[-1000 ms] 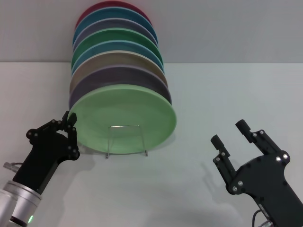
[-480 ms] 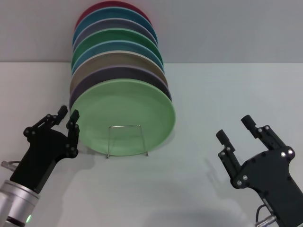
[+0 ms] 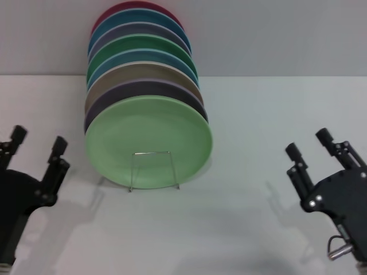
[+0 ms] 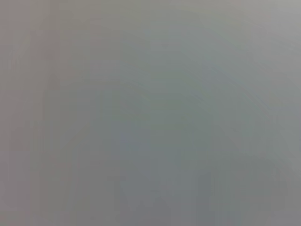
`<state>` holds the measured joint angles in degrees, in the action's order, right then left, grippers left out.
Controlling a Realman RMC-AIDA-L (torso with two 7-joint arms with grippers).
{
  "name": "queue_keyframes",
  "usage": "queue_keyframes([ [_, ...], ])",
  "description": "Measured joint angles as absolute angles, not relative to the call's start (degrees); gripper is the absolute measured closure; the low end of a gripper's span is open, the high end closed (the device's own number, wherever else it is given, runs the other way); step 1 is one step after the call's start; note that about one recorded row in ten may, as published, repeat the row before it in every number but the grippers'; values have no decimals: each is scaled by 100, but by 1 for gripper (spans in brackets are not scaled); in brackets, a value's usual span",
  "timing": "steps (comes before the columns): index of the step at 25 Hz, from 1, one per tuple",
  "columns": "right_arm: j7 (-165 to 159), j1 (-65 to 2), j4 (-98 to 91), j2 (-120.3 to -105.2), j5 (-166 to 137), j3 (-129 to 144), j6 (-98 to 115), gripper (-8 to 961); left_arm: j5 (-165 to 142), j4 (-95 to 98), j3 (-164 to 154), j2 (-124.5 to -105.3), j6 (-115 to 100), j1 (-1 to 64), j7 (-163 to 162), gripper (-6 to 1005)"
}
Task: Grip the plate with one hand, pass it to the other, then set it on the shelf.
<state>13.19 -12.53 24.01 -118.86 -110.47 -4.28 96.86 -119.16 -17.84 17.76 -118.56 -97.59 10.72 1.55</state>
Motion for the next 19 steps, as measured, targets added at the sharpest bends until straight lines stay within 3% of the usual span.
queue_keyframes([
  [8,-771,-1399,1092,-11910,-11014,-1099,9789,411,-11809,-1836,1991,-11872,-9693,1026,-124,270],
  [11,-1060,-1412,870,-11908,-11010,-1363,9848,355,-11761,-1842,2031,-11873,-9671,1021,-124,151],
  [13,-1255,-1423,648,-11903,-11007,-1769,9883,317,-11599,-1834,2055,-11873,-9627,1020,-134,147],
  [19,-1244,-1530,505,-11914,-11007,-2407,9574,322,-11281,-1717,2141,-11869,-9493,1066,-346,139],
])
